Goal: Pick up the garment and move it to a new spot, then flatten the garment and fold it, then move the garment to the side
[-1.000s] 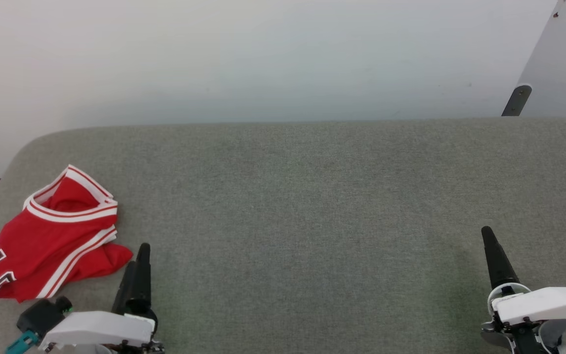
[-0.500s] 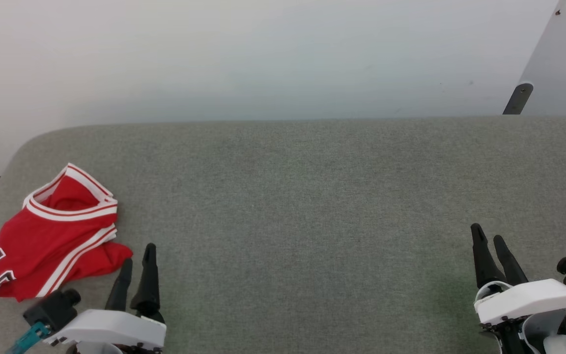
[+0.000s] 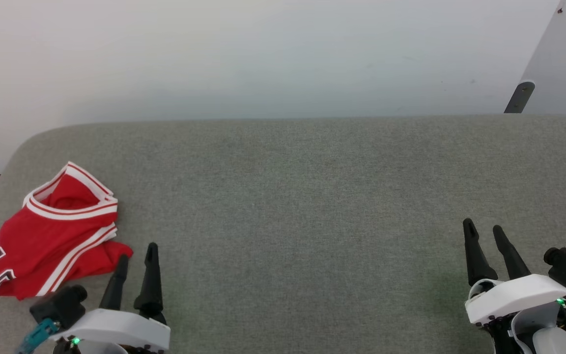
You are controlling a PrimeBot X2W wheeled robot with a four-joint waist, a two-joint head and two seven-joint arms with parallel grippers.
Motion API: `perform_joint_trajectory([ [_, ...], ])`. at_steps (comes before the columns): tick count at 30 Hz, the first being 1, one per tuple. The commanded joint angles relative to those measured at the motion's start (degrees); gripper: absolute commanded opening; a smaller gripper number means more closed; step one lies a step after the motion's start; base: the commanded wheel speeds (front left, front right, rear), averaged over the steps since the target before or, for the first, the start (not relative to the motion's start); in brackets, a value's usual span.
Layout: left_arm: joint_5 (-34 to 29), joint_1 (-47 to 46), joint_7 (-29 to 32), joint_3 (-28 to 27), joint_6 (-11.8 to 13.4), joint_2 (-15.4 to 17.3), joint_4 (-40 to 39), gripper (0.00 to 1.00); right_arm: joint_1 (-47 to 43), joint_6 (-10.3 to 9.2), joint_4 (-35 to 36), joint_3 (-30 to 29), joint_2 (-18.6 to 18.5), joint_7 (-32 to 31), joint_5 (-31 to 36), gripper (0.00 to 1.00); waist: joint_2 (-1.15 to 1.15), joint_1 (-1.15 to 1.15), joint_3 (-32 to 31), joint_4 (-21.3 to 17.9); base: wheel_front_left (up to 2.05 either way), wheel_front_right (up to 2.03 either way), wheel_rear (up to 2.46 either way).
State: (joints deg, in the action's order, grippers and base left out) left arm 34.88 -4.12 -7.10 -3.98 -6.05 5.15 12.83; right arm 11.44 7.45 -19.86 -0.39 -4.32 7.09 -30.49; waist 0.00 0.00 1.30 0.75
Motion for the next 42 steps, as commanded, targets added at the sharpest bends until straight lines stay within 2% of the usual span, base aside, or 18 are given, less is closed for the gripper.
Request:
perform_joint_trajectory([
  [1, -2.1, -0.4, -0.6, 0.2, -0.1, 0.2, -0.6, 1.00, 1.4, 0.04, 0.4, -0.3, -0.1, 0.6, 2.6, 1.00, 0.00, 0.00, 0.0, 0.0, 0.00, 0.00, 0.00],
  [21, -13.5, 0.0, -3.4, 0.2, -0.5, 0.6, 1.3, 1.00, 2.5, 0.04, -1.7, -1.0, 0.5, 3.4, 15.5, 1.00, 0.00, 0.00, -0.1, 0.0, 0.00, 0.00, 0.00],
  [42, -21.5, -1.2, -6.0, -0.6, -1.5, 0.8, 3.6, 1.00, 3.8, 0.05, -3.3, -3.0, 1.2, 6.0, 25.7, 1.00, 0.00, 0.00, 1.0, 0.2, 0.00, 0.00, 0.00],
])
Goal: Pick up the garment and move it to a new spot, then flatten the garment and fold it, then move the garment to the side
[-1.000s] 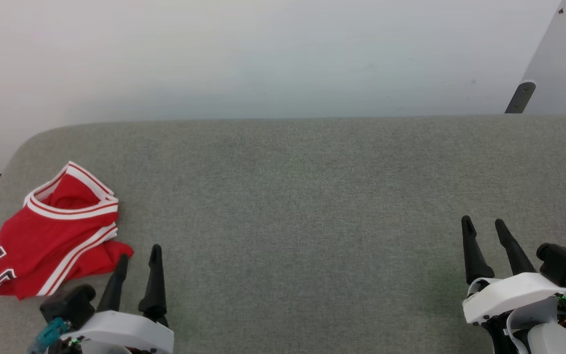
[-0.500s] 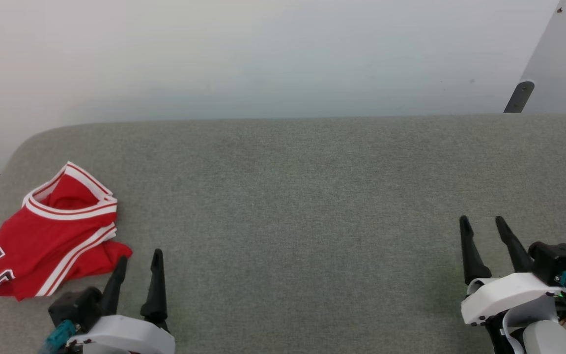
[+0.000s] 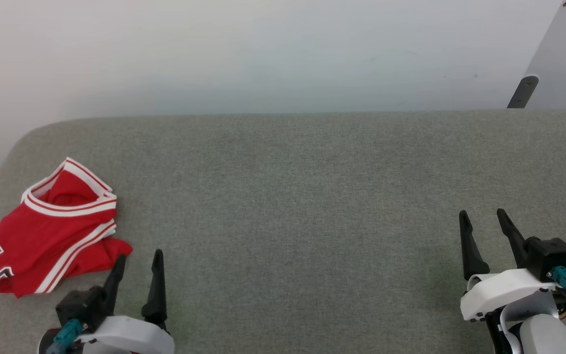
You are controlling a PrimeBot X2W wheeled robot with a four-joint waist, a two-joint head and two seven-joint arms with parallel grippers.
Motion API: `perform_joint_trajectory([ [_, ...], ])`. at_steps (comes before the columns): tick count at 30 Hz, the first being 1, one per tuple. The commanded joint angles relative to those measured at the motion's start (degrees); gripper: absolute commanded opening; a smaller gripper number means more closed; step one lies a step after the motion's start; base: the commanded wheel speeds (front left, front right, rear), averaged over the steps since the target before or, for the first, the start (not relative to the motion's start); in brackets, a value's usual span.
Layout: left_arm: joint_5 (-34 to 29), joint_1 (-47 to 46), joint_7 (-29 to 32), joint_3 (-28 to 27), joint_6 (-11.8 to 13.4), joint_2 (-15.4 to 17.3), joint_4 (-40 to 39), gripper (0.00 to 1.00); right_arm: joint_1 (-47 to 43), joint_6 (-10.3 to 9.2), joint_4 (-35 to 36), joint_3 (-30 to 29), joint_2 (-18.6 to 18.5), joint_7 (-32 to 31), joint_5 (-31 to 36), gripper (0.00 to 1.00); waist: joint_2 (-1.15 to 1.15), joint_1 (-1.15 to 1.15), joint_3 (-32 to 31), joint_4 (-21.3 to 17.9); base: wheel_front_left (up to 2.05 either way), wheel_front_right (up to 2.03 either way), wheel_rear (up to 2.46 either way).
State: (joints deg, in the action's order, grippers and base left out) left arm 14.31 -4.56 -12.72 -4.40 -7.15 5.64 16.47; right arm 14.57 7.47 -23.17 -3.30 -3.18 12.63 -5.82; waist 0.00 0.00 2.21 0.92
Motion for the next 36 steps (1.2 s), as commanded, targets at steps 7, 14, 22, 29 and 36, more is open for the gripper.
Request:
perform_joint_trajectory([
  [7, -3.2, -1.0, -1.2, -0.6, -0.4, 0.4, 0.5, 1.00, 0.9, 0.04, 0.6, -0.8, 0.3, 1.2, 2.3, 1.00, 0.00, 0.00, 0.3, 0.0, 0.00, 0.00, 0.00],
  [14, -5.6, -1.0, -1.9, -1.3, -0.4, 0.3, -0.5, 1.00, 0.3, 0.04, 1.0, -1.0, 0.3, 2.0, 3.9, 1.00, 0.00, 0.00, 0.1, 0.1, 0.00, 0.00, 0.00],
  [22, -8.2, -0.3, -2.5, -1.0, -0.4, 0.5, -1.0, 1.00, -0.6, 0.03, 1.2, -1.3, 0.3, 2.7, 5.3, 1.00, 0.00, 0.00, -0.1, 0.2, 0.00, 0.00, 0.00],
  [29, -6.6, 0.1, -2.5, -0.8, -0.4, 0.0, -0.6, 1.00, -1.3, 0.03, 1.0, -1.7, 0.3, 2.6, 3.1, 1.00, 0.00, 0.00, -0.7, 0.6, 0.00, 0.00, 0.00],
  [36, -5.0, -0.6, -2.5, -0.2, -0.4, 0.0, 0.0, 1.00, -1.6, 0.03, 1.2, -2.8, 0.3, 2.5, 2.2, 1.00, 0.00, 0.00, -0.7, 3.2, 0.00, 0.00, 0.00],
])
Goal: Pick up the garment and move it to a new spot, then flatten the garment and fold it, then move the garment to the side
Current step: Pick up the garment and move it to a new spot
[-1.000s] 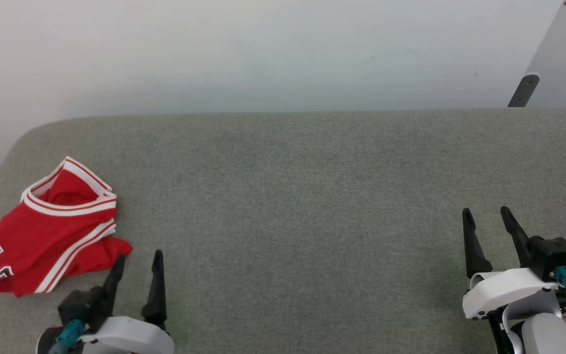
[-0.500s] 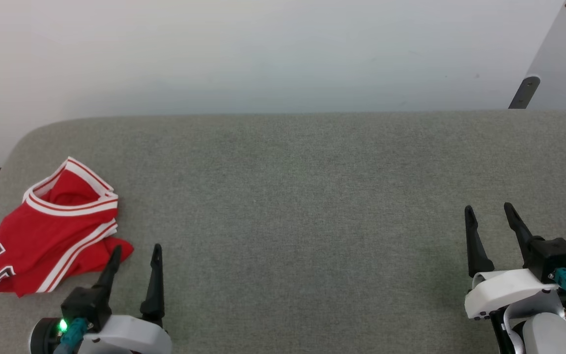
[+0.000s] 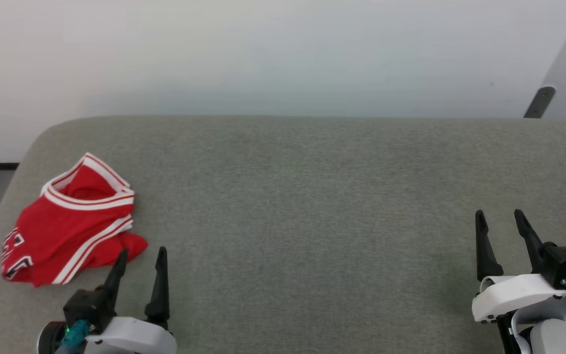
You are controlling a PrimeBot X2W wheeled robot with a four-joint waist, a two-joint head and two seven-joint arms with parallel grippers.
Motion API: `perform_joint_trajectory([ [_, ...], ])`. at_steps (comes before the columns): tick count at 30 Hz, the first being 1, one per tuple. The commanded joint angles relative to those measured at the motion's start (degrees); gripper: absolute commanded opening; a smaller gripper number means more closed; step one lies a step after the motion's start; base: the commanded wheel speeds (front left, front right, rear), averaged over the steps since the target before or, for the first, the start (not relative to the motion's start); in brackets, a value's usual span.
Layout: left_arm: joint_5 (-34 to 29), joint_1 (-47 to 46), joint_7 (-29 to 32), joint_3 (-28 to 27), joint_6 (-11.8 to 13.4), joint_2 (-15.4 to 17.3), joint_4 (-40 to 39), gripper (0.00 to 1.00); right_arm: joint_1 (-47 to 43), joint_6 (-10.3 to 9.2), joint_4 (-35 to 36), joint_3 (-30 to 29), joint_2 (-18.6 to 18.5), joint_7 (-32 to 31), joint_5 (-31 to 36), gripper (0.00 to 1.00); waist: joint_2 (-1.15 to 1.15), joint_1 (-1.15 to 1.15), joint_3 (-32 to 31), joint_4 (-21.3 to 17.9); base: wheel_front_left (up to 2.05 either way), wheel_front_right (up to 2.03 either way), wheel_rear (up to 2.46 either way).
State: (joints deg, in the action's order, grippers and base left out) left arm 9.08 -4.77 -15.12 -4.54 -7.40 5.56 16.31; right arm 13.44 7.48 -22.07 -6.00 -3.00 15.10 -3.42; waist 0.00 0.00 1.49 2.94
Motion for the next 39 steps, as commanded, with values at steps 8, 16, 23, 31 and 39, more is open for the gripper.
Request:
perform_joint_trajectory([
  [8, 1.4, 0.3, 0.0, -0.5, -0.1, -0.4, 0.8, 1.00, -1.3, 0.02, 0.0, 1.0, 0.2, 0.1, -0.8, 1.00, 0.00, 0.00, -0.7, 8.5, 0.00, 0.00, 0.00],
  [16, 0.4, 1.8, 0.0, -0.7, -0.1, -1.3, 0.9, 1.00, -2.2, 0.02, -1.3, 3.2, 0.2, 0.1, -1.5, 1.00, 0.00, 0.00, -2.0, 20.6, 0.00, 0.00, 0.00],
  [23, 1.4, 4.6, 0.0, -4.5, 0.5, -2.3, -1.1, 1.00, 0.8, 0.02, -2.9, 11.0, 0.1, 0.1, -3.1, 1.00, 0.00, 0.00, -1.2, 26.7, 0.00, 0.00, 0.00],
  [31, 3.9, 7.6, 0.0, -8.0, 2.5, -2.7, -5.6, 1.00, 6.7, 0.01, -7.7, 20.9, 0.1, 0.1, -5.6, 1.00, 0.00, 0.00, 1.4, 28.2, 0.00, 0.00, 0.00],
  [39, 7.6, 9.8, 0.0, -5.4, 5.5, -2.6, -8.4, 1.00, 9.7, 0.01, -9.9, 24.8, -0.5, 0.1, -8.1, 1.00, 0.00, 0.00, 2.4, 28.3, 0.00, 0.00, 0.00],
])
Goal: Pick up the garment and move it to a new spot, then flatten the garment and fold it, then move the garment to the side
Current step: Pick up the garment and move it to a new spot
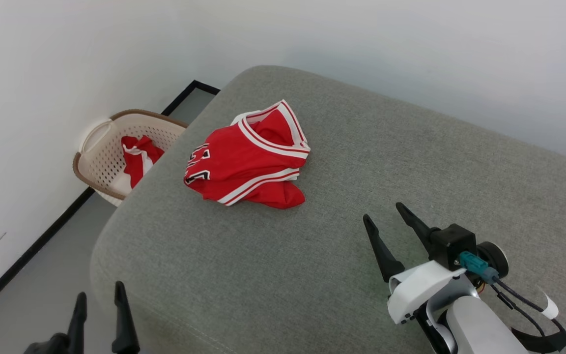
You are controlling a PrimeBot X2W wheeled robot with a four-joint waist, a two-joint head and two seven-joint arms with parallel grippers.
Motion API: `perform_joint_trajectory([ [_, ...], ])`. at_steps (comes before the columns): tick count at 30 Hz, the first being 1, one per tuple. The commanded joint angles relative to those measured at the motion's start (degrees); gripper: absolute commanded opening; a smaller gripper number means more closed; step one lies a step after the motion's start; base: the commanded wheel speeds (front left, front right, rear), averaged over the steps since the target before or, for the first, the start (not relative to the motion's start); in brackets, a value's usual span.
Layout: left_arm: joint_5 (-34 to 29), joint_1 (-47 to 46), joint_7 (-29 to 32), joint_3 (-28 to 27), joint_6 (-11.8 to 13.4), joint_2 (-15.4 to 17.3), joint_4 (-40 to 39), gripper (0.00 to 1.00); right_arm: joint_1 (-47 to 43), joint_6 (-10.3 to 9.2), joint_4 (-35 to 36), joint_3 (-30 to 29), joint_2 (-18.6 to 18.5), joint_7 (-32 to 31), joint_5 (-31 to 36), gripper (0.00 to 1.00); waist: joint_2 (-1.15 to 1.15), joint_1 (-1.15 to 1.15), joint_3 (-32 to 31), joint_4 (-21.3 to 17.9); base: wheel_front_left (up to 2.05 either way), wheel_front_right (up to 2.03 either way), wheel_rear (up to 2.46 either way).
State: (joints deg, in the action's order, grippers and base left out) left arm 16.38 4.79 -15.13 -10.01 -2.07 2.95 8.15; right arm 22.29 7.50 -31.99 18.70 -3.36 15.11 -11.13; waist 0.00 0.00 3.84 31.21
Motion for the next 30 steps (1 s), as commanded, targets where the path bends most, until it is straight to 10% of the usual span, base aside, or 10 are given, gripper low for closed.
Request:
perform_joint_trajectory([
  [1, 0.3, 0.5, 0.0, 0.4, 0.4, 0.0, -0.4, 1.00, 0.7, -0.02, 0.1, 0.2, -0.2, 0.1, -0.5, 1.00, 0.00, 0.00, 0.1, 0.0, 0.00, 0.00, 0.00],
  [10, -6.2, -7.3, 0.0, 5.5, -3.9, 2.0, 5.2, 1.00, -4.3, -0.02, 3.8, -5.5, 0.0, 0.1, 0.5, 1.00, 0.00, 0.00, -1.0, -1.9, 0.00, 0.00, 0.00],
  [17, -5.2, -22.0, 0.0, 8.4, -5.5, 8.8, 15.6, 1.00, -4.0, -0.02, 6.9, -7.1, 0.3, 0.1, 2.7, 1.00, 0.00, 0.00, 4.9, -14.0, 0.00, 0.00, 0.00],
  [30, 18.5, -41.7, 15.8, 23.0, -5.4, 29.1, 37.9, 1.00, -2.0, -0.03, 10.6, -5.6, 0.5, 0.1, -1.9, 1.00, 0.00, 0.00, 12.5, -32.9, 0.00, 0.00, 0.00],
])
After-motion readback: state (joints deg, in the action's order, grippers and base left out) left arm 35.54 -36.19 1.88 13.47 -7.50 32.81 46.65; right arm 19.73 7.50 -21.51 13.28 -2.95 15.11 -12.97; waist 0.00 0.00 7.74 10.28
